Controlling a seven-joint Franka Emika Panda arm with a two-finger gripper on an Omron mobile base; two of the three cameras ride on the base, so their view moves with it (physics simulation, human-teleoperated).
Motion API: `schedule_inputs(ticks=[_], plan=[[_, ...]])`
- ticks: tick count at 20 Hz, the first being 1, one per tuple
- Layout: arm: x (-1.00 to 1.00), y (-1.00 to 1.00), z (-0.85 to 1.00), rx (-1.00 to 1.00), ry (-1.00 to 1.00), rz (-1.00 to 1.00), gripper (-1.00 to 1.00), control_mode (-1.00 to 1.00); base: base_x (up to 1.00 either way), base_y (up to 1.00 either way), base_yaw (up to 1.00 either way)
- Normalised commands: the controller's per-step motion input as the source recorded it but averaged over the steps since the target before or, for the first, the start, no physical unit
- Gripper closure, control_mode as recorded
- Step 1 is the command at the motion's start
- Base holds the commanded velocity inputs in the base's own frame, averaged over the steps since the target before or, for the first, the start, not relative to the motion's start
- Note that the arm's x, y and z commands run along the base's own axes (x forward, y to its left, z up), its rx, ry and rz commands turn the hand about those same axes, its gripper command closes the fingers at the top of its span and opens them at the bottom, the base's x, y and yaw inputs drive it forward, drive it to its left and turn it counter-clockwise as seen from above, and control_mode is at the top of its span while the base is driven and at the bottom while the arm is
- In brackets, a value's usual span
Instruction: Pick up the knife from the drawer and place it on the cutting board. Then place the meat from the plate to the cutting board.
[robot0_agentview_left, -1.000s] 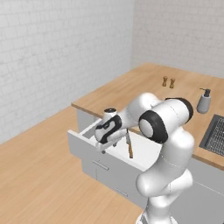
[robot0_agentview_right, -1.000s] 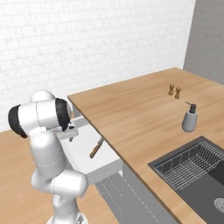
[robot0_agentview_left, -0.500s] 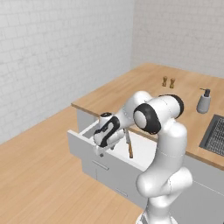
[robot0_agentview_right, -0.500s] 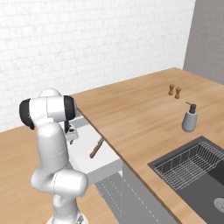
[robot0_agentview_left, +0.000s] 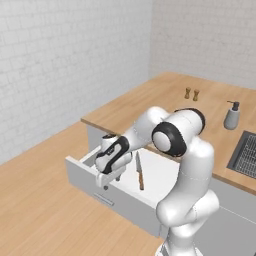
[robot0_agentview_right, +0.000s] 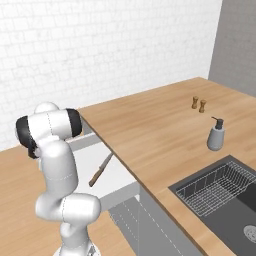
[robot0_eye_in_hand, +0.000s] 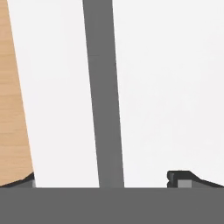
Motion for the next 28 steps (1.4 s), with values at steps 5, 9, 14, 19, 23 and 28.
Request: schedule_inputs(ticks=[5,9,14,19,23,28], plan=[[-0.75,0.96,-0.46,0.00,0.14,0.06,-1.00,-1.00,0.00,0.00,0.00],[-0.81,0.69,-0.11,0.00,0.04,0.01,-1.00,-1.00,0.00,0.00,0.00],[-0.39,0.05,0.41,0.00,-0.11,0.00,-1.00,-1.00,0.00,0.00,0.00],[-0.02,-0.30,0.86,0.00,-0.16,-0.02,-1.00,-1.00,0.00,0.00,0.00],[0.05,-0.43,0.55,0.00,0.00,-0.20,-1.00,-1.00,0.00,0.00,0.00],[0.12,-0.52,0.18,0.03,0.06,-0.27,-1.00,-1.00,0.00,0.00,0.00]])
